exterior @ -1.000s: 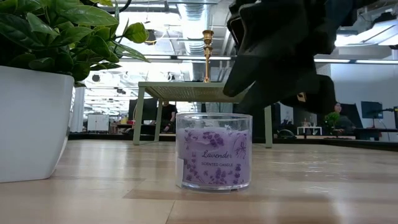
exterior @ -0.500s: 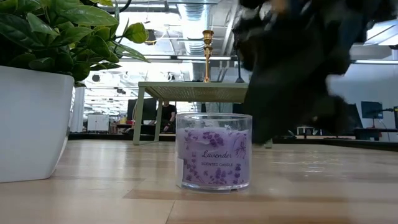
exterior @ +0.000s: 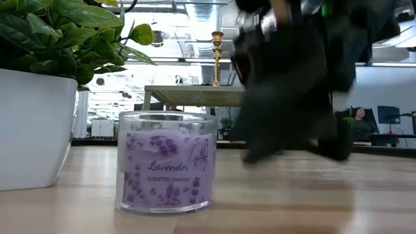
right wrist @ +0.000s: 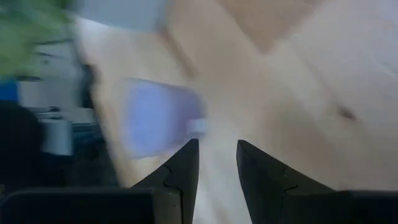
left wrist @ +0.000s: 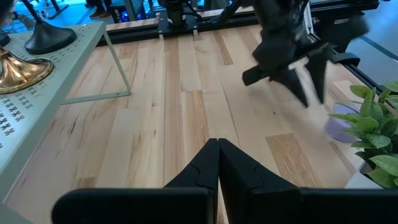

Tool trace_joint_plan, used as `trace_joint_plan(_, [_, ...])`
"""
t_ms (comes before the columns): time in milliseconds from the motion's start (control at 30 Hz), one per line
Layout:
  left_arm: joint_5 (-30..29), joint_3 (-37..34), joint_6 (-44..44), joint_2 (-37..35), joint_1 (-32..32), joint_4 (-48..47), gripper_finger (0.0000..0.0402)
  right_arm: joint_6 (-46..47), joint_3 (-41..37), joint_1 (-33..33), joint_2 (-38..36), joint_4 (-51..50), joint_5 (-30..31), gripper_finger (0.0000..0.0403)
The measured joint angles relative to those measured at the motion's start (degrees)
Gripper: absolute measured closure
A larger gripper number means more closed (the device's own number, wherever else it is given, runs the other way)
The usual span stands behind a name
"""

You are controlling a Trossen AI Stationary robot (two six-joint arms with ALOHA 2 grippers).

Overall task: Pick & Place candle stick holders
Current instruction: Put the violet candle on the shelf

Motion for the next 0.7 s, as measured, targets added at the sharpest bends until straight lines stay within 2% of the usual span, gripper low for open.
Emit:
trace_joint_plan(333, [0.0,0.0,0.0,0.0,0.0,0.0,0.0394,0.9,2.7,-0.3,-2.3,-2.9,0.8,0.0302])
trace_joint_plan(600, [0.0,0.0,0.0,0.0,0.0,0.0,0.0394,0.0,2.7,-0.3,-2.0,-3.2,1.0,0.0319])
trace_joint_plan(700, [3.8,0.0,-1.2,0.0,0.0,0.0,0.0394,-3.8,2.7,-0.5,-2.2,-2.8,1.2,0.0331])
